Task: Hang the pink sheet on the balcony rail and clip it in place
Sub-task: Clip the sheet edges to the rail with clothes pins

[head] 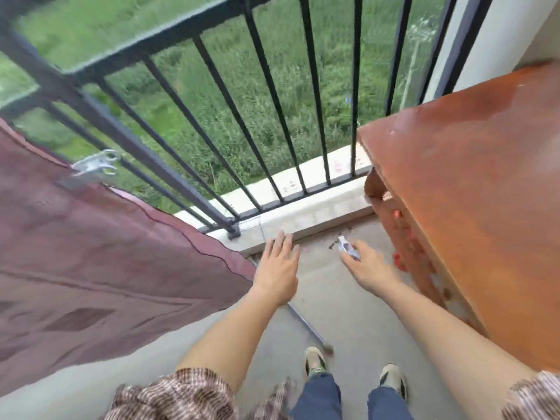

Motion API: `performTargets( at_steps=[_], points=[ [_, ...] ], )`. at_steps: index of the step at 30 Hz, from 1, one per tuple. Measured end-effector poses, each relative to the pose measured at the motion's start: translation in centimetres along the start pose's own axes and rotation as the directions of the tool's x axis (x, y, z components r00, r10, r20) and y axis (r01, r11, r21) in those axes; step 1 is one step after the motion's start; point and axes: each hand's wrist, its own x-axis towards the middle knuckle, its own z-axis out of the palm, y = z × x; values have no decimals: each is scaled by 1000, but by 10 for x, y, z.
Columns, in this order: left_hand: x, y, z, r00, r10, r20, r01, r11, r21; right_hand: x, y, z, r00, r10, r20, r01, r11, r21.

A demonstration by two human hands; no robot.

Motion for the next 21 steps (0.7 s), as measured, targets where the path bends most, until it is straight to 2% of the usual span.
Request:
performTargets(
  at_steps=[2,5,9,12,15,21],
  points=[
    [-15,-37,-14,1000,0,-19,3,987,164,1,-38,19,997,-70,24,70,998,-2],
    [-33,-84,-38,1000,-23,15,14,903,429,4,-88,44,982,-180,58,180,984,7],
    [-41,-131,-80,987,-140,79,62,784,617,6,-131,70,953,-284,101,284,959,14],
    [-33,-151,-101,945,-262,196,75,756,650,6,-143,82,949,-291,119,292,956,9],
    [-24,-150,-96,901,-293,321,31,780,625,7,-141,90,956,-271,114,272,962,5],
    [2,-155,-65,905,-267,332,72,864,499,11,-136,102,947,-266,180,281,958,-63]
  ],
)
